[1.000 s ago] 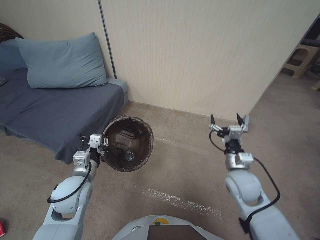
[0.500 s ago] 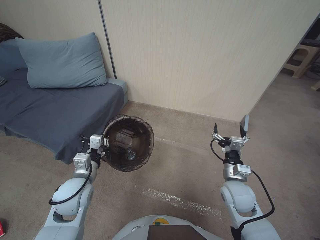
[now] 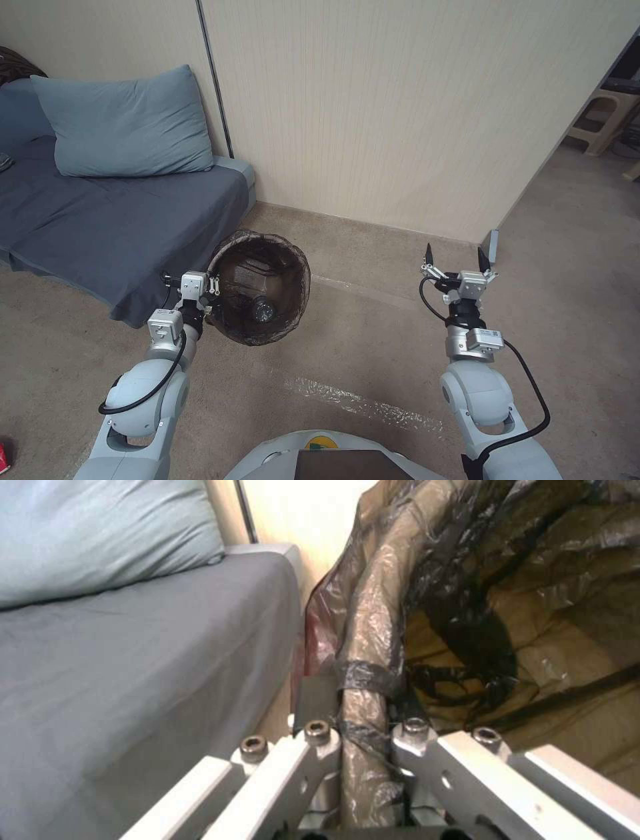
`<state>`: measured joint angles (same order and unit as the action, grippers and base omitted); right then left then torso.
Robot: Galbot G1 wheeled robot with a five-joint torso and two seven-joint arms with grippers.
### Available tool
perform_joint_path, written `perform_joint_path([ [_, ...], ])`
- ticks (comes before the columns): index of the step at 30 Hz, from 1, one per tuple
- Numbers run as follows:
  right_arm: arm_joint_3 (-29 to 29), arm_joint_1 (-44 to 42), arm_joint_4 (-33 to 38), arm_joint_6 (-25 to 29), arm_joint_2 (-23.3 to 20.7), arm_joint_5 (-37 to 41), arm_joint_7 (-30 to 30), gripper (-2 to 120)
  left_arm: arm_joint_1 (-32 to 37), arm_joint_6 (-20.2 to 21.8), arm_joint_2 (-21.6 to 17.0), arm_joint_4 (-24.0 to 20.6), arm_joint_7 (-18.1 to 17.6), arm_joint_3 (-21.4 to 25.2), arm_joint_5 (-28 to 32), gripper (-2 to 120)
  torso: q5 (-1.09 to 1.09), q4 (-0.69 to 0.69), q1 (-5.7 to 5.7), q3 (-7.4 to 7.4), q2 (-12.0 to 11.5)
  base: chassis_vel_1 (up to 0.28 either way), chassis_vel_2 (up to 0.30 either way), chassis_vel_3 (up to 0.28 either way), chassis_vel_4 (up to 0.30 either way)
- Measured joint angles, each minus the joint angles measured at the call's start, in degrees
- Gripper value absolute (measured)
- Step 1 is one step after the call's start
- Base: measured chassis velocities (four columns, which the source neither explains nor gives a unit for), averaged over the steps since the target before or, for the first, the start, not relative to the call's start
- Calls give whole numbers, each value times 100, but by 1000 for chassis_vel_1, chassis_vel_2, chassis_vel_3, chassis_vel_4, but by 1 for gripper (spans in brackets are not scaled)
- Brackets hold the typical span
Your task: Pick up the trash bin, then pick up the garbage from the floor and place it into the trash bin.
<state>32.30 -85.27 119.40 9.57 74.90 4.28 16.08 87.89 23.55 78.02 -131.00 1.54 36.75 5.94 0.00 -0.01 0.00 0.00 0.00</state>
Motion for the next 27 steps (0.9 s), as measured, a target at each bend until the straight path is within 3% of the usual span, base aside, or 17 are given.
perform_joint_path([
  [8,-94,34,17,-154,-621,296,-312,100,-38,44,-35,-14,0,46,58,3,0,0,0,0,0,0,0,0,0],
  [27,-192,94,-71,-219,-574,327,-331,100,-35,105,-26,-49,-19,69,65,3,-1,0,0,0,0,87,83,75,84],
])
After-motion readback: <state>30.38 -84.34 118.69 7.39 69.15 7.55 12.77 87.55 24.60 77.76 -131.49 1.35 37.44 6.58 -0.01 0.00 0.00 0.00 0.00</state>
